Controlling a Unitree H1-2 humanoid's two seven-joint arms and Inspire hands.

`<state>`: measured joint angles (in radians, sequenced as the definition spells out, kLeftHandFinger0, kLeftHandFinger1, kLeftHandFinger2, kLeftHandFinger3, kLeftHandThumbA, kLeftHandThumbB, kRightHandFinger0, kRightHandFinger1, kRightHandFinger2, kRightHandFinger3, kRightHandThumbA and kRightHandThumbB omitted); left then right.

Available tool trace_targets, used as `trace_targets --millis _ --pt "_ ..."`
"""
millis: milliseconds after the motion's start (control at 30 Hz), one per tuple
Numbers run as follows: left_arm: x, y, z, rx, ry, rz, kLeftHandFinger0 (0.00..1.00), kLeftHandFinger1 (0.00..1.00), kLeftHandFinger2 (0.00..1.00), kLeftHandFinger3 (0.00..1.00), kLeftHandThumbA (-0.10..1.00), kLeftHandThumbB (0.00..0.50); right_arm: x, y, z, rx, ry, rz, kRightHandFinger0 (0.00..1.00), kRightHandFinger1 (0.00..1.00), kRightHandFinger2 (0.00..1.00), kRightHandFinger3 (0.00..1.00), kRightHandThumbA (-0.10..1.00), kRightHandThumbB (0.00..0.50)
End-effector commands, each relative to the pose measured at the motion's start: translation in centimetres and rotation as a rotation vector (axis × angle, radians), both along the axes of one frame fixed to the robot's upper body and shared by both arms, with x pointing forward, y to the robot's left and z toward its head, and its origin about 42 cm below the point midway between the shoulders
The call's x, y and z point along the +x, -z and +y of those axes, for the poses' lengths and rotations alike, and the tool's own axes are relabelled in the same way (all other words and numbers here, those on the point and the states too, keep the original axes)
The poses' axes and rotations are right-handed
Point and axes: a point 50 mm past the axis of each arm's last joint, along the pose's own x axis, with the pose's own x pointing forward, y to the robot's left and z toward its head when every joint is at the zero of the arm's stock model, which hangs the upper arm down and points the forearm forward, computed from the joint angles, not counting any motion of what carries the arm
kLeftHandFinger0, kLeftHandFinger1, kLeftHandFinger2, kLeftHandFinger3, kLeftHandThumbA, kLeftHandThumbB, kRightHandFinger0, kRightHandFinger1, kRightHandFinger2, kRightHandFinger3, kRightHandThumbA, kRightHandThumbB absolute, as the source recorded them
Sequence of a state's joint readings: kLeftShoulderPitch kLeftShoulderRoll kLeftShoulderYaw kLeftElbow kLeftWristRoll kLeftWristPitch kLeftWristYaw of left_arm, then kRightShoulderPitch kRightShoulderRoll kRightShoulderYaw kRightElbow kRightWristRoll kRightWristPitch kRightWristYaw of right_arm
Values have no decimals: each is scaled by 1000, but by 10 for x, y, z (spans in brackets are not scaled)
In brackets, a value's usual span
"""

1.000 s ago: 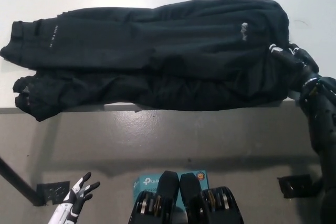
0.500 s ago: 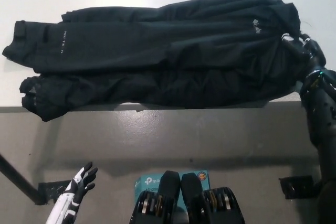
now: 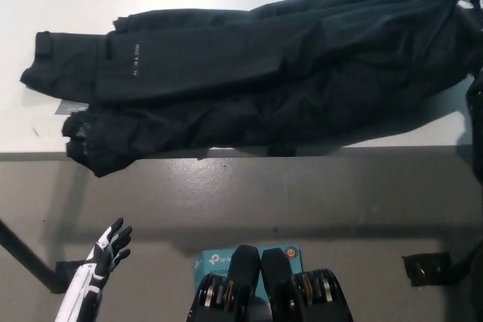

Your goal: The robot grabs the right edges of the black jacket on the table, and folds it in half

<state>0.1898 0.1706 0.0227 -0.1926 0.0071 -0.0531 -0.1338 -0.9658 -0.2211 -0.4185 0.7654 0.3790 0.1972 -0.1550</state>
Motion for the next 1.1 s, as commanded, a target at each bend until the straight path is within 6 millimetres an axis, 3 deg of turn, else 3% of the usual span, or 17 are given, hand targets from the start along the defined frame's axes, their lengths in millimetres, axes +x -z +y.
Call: trace_targets --millis 0,100,267,300,400,467,533,633,667,733,800,833,867,900,1000,1033,1067 --pt "1 -5 3 -18 -16 -59 1000 1000 1000 1000 1000 244 7 -83 -19 -58 80 -231 0 405 802 802 -100 112" --pt "11 -9 3 -44 -33 -91 1000 1000 1000 1000 1000 236 10 -137 -14 -187 80 -307 9 425 834 785 -100 135" --pt "12 -10 3 -36 -36 -95 1000 1000 1000 1000 1000 240 10 -161 -4 -281 66 -338 0 414 845 801 -100 129" --pt "14 -10 3 -36 -34 -99 1000 1000 1000 1000 1000 250 12 -181 9 -353 51 -347 0 437 882 848 -100 143" --pt "16 -11 4 -36 -33 -103 1000 1000 1000 1000 1000 251 13 -185 11 -368 49 -351 0 470 896 826 -100 145" --pt "20 -13 4 -42 -31 -114 1000 1000 1000 1000 1000 257 17 -218 39 -613 15 -395 52 495 842 824 -100 142" --pt "20 -14 3 -40 -29 -115 1000 1000 1000 1000 1000 251 17 -225 52 -703 1 -405 0 483 831 840 -100 125" --pt "20 -14 3 -40 -29 -116 1000 1000 1000 1000 1000 251 17 -225 53 -709 2 -405 0 483 830 840 -100 124" --pt "22 -18 6 -35 -31 -119 1000 1000 1000 1000 1000 243 7 -248 113 -1008 -84 -526 0 478 847 883 -100 161" --pt "22 -18 6 -36 -31 -120 1000 1000 1000 1000 1000 243 6 -249 115 -1018 -86 -530 0 476 849 892 -100 159" --pt "22 -19 8 -38 -30 -116 1000 1000 1000 1000 1000 262 -4 -255 157 -1172 -159 -605 0 453 853 897 -100 167" --pt "23 -19 9 -27 -26 -113 1000 1000 1000 1000 1000 262 -9 -257 175 -1227 -193 -667 0 397 768 764 -100 194" --pt "26 -20 9 -30 -28 -118 1000 1000 1000 1000 1000 262 -12 -259 187 -1240 -238 -699 0 379 759 754 -100 190" --pt "29 -21 9 -27 -34 -122 1000 1000 1000 1000 1000 266 -14 -259 204 -1314 -253 -745 0 387 783 790 -100 167" --pt "26 -19 8 -28 -34 -119 1000 1000 1000 1000 1000 264 -20 -247 246 -1420 -319 -799 58 468 853 803 -100 207" --pt "26 -19 8 -26 -35 -119 1000 1000 1000 1000 1000 266 -21 -246 250 -1431 -322 -802 32 478 869 771 -100 208" --pt "26 -19 8 -16 -39 -128 1000 1000 1000 1000 1000 239 -26 -240 273 -1477 -363 -822 11 466 850 765 -100 191"
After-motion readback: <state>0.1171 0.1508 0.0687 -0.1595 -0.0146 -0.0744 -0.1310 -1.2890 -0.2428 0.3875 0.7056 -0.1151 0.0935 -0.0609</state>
